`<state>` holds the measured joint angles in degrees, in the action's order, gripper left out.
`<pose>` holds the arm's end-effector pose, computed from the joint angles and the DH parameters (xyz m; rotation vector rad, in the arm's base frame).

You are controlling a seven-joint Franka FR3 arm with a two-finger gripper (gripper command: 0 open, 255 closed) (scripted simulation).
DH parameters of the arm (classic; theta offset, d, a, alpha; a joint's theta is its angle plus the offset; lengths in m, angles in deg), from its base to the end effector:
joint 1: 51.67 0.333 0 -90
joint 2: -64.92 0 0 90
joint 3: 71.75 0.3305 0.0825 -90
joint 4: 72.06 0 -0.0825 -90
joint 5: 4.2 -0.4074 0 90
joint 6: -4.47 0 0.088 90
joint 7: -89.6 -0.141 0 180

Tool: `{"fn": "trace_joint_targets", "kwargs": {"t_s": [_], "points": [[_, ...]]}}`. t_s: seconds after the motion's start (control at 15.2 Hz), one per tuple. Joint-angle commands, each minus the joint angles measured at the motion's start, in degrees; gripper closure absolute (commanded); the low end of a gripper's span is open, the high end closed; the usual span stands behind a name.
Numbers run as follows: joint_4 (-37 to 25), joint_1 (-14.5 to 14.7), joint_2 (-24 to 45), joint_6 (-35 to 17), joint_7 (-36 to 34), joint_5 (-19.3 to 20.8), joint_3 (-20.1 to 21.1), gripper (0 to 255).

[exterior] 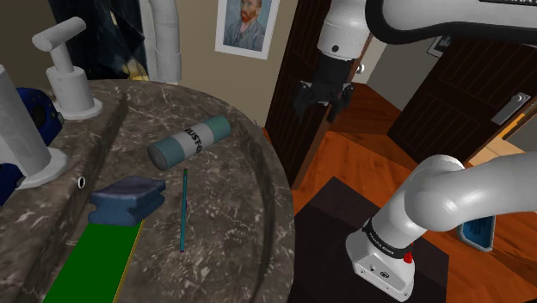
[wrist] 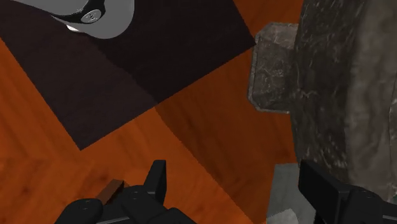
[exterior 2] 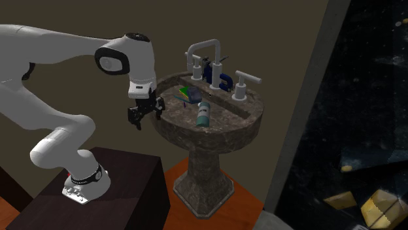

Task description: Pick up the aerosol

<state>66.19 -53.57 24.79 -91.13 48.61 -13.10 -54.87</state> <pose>0.3339 0.1205 0.5053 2.9680 -0.8324 -0.0644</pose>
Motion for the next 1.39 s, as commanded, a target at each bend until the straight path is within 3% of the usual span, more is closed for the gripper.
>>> {"fn": "trace_joint_targets", "kwargs": {"t_s": [0.0, 0.33, 0.66, 1.06, 1.32], "points": [[-1.2, -0.5, 1.9, -1.3, -5.6, -1.8, 2.8, 0], [-6.6, -2.7, 10.2, -5.7, -19.2, -4.0, 10.2, 0], [-14.0, -5.8, 20.5, -9.8, -33.5, -2.5, 17.5, 0], [-25.6, -8.4, 36.1, -13.0, -52.7, 5.6, 24.8, 0], [-35.2, -6.5, 48.0, -12.9, -65.8, 14.1, 26.3, 0]]}}
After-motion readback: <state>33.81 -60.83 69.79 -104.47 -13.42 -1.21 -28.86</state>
